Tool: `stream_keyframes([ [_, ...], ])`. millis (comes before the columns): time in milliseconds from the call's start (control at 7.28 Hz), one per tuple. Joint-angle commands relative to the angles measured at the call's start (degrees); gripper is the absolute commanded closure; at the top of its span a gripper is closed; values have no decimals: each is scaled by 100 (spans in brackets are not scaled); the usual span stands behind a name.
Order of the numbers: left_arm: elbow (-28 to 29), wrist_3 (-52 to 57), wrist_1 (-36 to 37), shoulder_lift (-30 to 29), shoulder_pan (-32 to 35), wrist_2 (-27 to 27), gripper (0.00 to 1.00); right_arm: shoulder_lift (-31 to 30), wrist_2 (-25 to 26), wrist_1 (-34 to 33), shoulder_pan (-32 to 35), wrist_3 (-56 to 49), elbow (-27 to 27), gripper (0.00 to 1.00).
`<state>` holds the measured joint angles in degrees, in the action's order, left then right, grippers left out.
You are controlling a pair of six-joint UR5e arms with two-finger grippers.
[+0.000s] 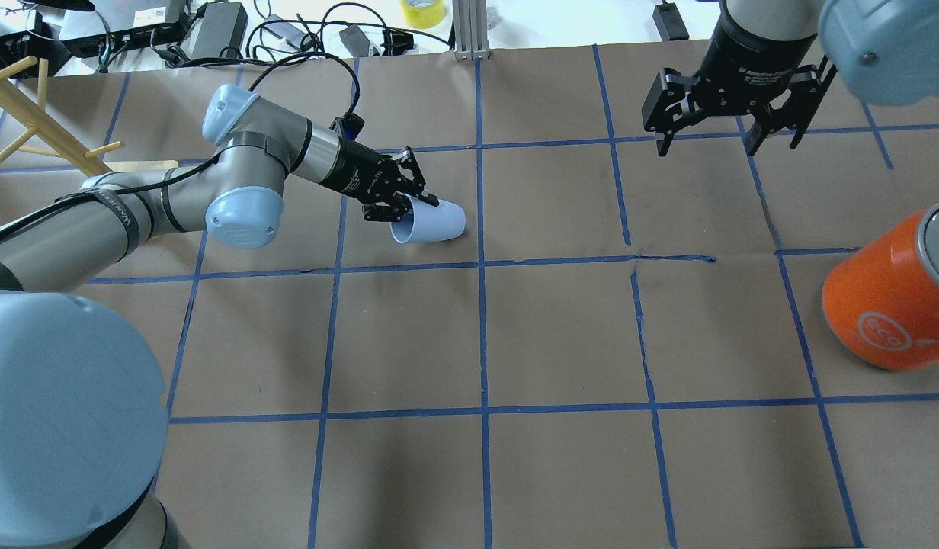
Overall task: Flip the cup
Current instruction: 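Lift the cup with the left gripper and rotate it upright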
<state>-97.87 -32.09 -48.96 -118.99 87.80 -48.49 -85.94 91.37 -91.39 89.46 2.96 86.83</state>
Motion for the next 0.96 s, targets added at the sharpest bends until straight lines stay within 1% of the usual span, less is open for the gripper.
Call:
stream_keyframes([
  [0,399,-456,-16,147,9,-1122,100,-1,3,-2,1,-6,1,0],
  [137,436,-395,-34,209,9,-1736,100,-2,3,-2,1,-6,1,0],
  [275,445,-125,-200,270,18,-2117,100,-2,3,-2,1,-6,1,0],
  [412,514,870,-532,341,18,-2904,100,-2,12,-2,1,-6,1,0],
  [550,802,2054,-1153,367,9,-3686,100,7,12,-11,1,-6,1,0],
  [687,1101,3110,-1403,246,9,-4224,100,-1,12,-2,1,-6,1,0],
  [824,1226,3956,-1397,192,9,-4587,100,-2,12,-2,1,-6,1,0],
])
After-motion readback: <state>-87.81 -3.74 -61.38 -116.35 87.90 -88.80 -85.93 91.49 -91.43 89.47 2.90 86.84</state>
